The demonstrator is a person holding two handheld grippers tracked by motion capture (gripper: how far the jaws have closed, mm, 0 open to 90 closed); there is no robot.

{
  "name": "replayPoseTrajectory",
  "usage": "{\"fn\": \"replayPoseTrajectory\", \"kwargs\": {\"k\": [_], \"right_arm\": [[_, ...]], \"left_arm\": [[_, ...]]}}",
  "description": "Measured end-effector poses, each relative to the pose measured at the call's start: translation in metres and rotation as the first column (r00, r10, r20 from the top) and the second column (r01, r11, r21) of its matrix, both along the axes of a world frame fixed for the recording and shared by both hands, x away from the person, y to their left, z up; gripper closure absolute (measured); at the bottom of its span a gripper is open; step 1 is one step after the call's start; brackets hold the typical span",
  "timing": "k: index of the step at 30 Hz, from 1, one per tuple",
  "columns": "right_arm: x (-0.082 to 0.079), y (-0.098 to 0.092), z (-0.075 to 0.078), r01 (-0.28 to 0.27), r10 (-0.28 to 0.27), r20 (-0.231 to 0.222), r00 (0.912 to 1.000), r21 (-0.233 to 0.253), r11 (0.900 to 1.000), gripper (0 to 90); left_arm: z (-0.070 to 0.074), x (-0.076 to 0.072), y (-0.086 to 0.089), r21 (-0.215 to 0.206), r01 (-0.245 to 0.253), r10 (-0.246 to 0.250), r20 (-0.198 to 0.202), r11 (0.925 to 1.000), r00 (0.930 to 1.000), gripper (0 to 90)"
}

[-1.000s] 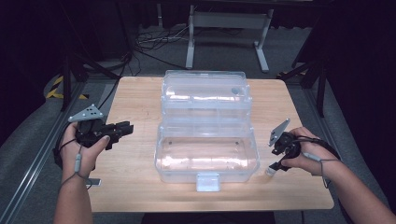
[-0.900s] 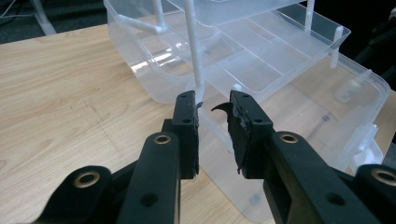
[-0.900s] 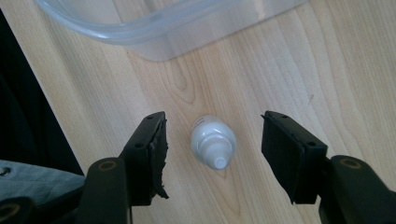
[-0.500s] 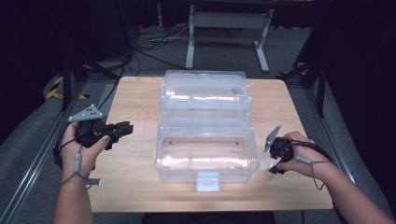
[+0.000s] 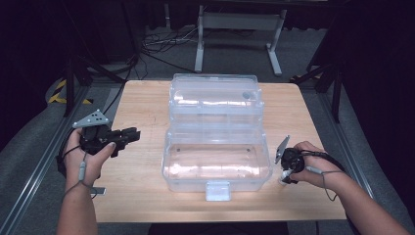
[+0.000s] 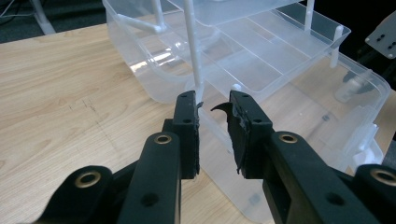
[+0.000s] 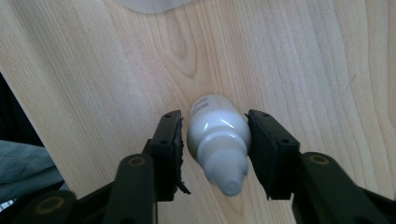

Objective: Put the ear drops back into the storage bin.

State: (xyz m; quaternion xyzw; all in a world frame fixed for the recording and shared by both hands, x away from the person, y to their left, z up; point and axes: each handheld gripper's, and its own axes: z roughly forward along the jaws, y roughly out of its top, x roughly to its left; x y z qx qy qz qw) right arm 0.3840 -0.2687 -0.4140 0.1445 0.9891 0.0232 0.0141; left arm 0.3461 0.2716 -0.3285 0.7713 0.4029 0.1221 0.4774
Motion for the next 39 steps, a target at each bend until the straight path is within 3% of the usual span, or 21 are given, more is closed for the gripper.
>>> {"fn": "replayPoseTrajectory", "kwargs": {"k": [9,13,28,39], "right_arm": [[0.001,0.0,0.003,0.004,-0.004,0.005,1.0,0.006,1.0,60.2],[0.002,0.001,0.016,0.017,-0.016,-0.01,0.9998,0.022,1.0,60.2],[0.0,0.007,0.064,-0.018,0.016,0.035,0.9993,0.042,0.999,60.1],[-0.001,0.011,0.086,-0.032,0.029,0.05,0.9983,0.046,0.998,60.2]], "left_arm": [[0.0,0.0,0.0,-0.002,0.002,-0.002,-0.001,1.0,1.0,73.6],[0.0,0.0,0.0,-0.002,0.002,-0.002,-0.001,1.0,1.0,73.6],[0.001,-0.001,0.0,-0.001,0.007,-0.007,-0.002,1.0,1.0,73.1],[0.001,-0.001,0.001,-0.004,0.003,-0.003,0.0,1.0,1.0,72.8]]}}
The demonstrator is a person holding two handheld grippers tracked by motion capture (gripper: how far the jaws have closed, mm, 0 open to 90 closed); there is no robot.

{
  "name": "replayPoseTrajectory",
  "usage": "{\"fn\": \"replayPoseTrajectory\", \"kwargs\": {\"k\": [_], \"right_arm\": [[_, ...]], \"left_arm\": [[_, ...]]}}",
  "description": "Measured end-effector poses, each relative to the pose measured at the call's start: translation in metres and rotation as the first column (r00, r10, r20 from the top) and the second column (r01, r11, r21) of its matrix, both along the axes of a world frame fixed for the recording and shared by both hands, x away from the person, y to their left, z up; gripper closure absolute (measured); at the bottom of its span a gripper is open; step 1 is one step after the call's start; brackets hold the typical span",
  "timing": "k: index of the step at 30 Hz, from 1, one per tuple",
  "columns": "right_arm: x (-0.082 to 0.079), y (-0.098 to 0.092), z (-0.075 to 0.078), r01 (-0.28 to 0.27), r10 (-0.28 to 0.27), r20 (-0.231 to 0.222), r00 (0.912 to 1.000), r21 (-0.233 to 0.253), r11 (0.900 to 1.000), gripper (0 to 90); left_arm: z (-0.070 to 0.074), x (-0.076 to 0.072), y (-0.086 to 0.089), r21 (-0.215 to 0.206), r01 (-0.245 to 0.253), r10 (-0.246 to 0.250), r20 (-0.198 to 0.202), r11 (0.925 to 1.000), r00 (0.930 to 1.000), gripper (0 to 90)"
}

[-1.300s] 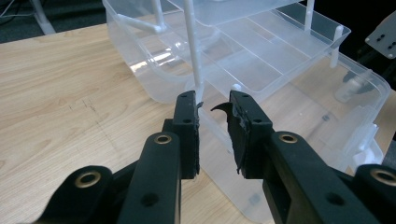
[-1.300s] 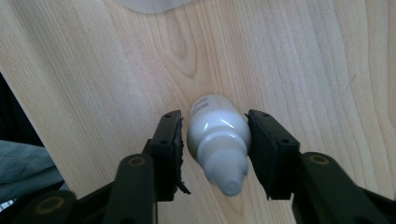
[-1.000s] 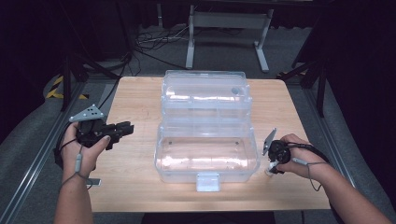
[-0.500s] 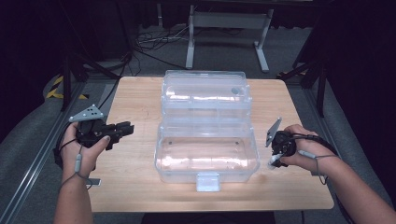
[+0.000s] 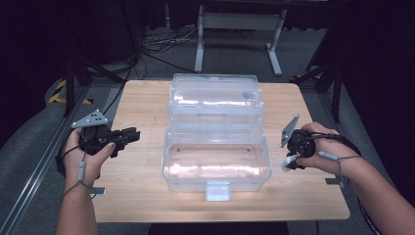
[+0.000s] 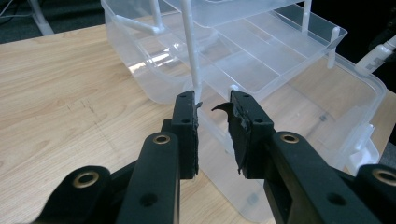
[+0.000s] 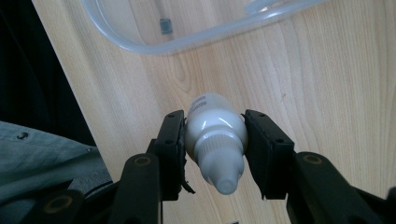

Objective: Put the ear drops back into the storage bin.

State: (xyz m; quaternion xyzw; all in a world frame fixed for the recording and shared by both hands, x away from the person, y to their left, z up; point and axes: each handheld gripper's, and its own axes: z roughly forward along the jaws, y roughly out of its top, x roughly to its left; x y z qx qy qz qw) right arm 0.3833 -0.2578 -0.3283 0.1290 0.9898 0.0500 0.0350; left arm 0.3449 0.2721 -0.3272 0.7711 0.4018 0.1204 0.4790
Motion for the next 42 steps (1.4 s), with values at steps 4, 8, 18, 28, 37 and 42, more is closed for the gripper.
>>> {"fn": "replayPoseTrajectory", "kwargs": {"k": [4,8,18,28,37,42], "right_arm": [[0.0,0.005,0.006,-0.007,0.007,-0.002,1.0,-0.004,1.0,60.2],[0.0,0.017,0.015,-0.029,0.029,-0.004,0.9996,0.003,1.0,60.1],[0.001,0.044,0.029,-0.082,0.082,-0.011,0.9966,-0.003,0.997,60.2],[0.001,0.062,0.032,-0.119,0.119,-0.001,0.9929,-0.005,0.993,60.1],[0.004,0.078,0.031,-0.121,0.121,0.003,0.9926,0.008,0.993,60.1],[0.006,0.088,0.026,-0.139,0.139,0.002,0.9902,-0.005,0.99,60.1]], "left_arm": [[0.0,0.001,0.0,0.001,0.003,-0.003,-0.003,1.0,1.0,72.9],[0.0,0.0,-0.002,0.004,0.007,-0.007,-0.004,1.0,1.0,72.9],[0.0,0.0,0.0,-0.003,0.003,-0.003,-0.001,1.0,1.0,72.9],[0.001,0.0,0.001,-0.001,0.006,-0.006,0.001,1.0,1.0,72.9],[0.0,0.0,0.001,-0.004,0.006,-0.006,-0.001,1.0,1.0,72.9],[0.0,0.0,0.001,-0.003,0.006,-0.006,-0.001,1.0,1.0,72.9]]}}
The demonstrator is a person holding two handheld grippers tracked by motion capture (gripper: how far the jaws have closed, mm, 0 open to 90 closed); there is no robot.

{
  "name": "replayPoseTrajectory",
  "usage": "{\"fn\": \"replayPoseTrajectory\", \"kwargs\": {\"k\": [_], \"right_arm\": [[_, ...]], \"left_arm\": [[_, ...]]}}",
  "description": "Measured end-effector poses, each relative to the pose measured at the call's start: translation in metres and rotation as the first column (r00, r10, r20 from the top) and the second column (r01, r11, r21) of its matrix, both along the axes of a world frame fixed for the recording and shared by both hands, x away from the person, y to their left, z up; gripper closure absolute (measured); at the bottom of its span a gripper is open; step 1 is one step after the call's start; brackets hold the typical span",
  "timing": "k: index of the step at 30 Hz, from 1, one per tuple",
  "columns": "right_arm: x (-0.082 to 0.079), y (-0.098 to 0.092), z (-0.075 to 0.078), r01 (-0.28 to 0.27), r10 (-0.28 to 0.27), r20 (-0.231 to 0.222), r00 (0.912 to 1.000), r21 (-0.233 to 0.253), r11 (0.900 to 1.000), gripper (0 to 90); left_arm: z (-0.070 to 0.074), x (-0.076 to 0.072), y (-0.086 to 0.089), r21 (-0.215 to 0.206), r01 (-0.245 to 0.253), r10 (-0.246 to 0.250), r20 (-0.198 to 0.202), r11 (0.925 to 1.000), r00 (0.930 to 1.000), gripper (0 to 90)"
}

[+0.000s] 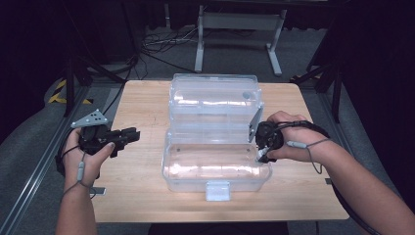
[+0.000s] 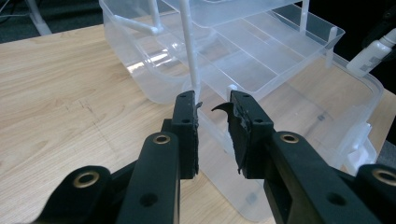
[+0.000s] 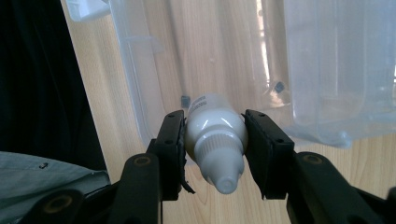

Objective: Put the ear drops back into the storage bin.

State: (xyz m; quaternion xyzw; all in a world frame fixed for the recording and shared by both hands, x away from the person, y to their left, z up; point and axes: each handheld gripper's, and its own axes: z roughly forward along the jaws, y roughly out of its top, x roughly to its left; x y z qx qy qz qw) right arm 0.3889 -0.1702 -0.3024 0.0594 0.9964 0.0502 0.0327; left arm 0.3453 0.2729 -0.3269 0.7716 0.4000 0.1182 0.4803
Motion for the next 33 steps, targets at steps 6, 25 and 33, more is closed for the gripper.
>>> {"fn": "replayPoseTrajectory", "kwargs": {"k": [6,25,33], "right_arm": [[0.0,0.01,-0.011,-0.003,0.003,-0.009,1.0,-0.006,1.0,60.1],[0.001,0.021,-0.052,-0.033,0.03,-0.056,0.998,-0.058,0.998,60.1],[0.003,0.021,-0.072,-0.038,0.032,-0.072,0.9969,-0.077,0.996,60.1]], "left_arm": [[0.0,0.0,0.0,0.0,0.002,-0.002,0.0,1.0,1.0,72.9],[0.0,0.0,0.001,-0.001,0.001,-0.001,0.001,1.0,1.0,72.9],[0.0,0.0,0.0,-0.001,0.002,-0.002,-0.001,1.0,1.0,72.6]]}}
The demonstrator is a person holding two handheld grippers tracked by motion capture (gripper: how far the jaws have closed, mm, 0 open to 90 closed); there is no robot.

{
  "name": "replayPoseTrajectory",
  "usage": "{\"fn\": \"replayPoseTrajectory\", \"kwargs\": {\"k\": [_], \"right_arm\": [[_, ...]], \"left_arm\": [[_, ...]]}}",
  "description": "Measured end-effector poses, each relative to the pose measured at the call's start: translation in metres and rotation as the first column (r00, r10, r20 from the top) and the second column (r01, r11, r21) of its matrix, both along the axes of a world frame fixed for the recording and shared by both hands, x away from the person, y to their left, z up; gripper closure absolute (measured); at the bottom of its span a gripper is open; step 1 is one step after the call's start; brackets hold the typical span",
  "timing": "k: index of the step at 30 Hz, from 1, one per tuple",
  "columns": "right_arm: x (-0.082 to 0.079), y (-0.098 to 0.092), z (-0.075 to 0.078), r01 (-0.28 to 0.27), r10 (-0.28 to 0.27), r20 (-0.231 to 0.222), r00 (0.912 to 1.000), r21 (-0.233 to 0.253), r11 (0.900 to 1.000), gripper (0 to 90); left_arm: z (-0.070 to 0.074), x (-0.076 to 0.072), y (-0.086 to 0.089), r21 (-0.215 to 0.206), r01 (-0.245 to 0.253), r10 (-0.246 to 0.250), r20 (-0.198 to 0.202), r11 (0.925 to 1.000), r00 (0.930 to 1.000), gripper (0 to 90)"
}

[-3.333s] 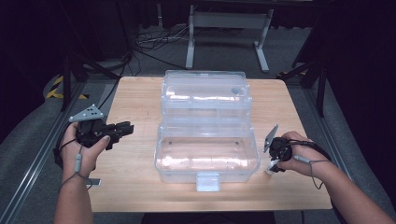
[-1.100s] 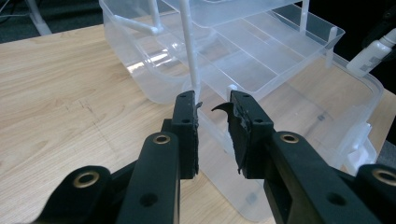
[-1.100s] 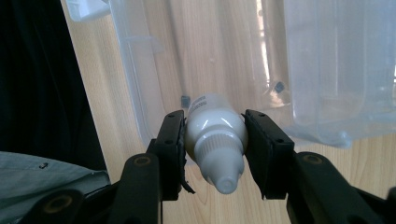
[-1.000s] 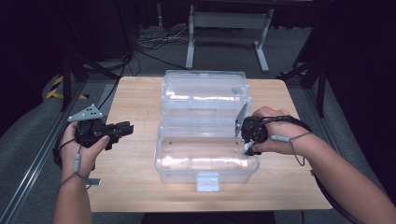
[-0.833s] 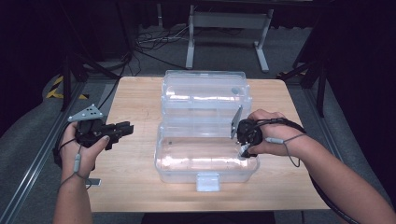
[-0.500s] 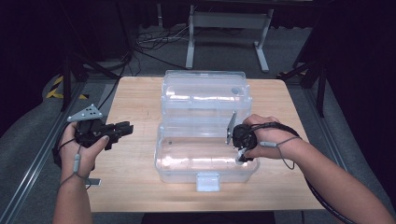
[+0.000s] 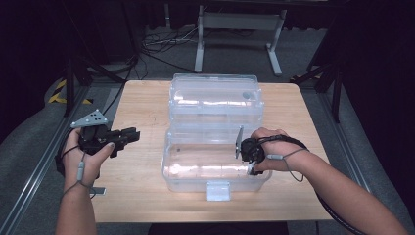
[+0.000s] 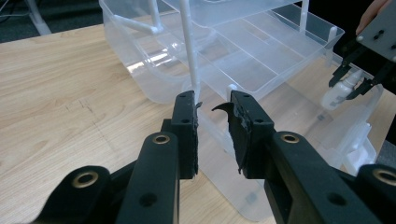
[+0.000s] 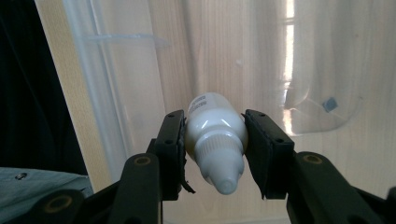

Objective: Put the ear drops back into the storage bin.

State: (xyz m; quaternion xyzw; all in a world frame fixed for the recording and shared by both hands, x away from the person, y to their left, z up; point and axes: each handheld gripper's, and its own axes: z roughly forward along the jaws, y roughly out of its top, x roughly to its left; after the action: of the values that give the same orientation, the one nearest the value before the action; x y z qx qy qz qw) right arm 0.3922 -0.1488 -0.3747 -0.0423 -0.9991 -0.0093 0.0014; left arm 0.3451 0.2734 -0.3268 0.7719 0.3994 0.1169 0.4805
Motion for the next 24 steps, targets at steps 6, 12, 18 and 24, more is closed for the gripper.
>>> {"fn": "replayPoseTrajectory", "kwargs": {"k": [6,12,18,24], "right_arm": [[0.002,-0.001,-0.01,0.008,-0.008,-0.015,0.9999,-0.01,1.0,60.1],[0.002,-0.002,-0.018,0.006,-0.006,-0.023,0.9997,-0.016,1.0,60.1],[0.001,-0.002,-0.023,0.002,-0.002,-0.03,0.9996,-0.019,1.0,60.1],[0.002,-0.003,-0.028,0.002,-0.002,-0.034,0.9994,-0.029,1.0,60.1]], "left_arm": [[0.0,0.0,0.0,0.002,0.002,-0.002,-0.002,1.0,1.0,72.6],[0.0,0.0,0.0,0.003,0.001,-0.001,-0.004,1.0,1.0,72.6],[0.0,0.0,0.0,0.001,-0.001,0.001,-0.006,1.0,1.0,72.6],[0.0,0.0,-0.001,0.004,0.0,0.0,-0.004,1.0,1.0,72.5]]}}
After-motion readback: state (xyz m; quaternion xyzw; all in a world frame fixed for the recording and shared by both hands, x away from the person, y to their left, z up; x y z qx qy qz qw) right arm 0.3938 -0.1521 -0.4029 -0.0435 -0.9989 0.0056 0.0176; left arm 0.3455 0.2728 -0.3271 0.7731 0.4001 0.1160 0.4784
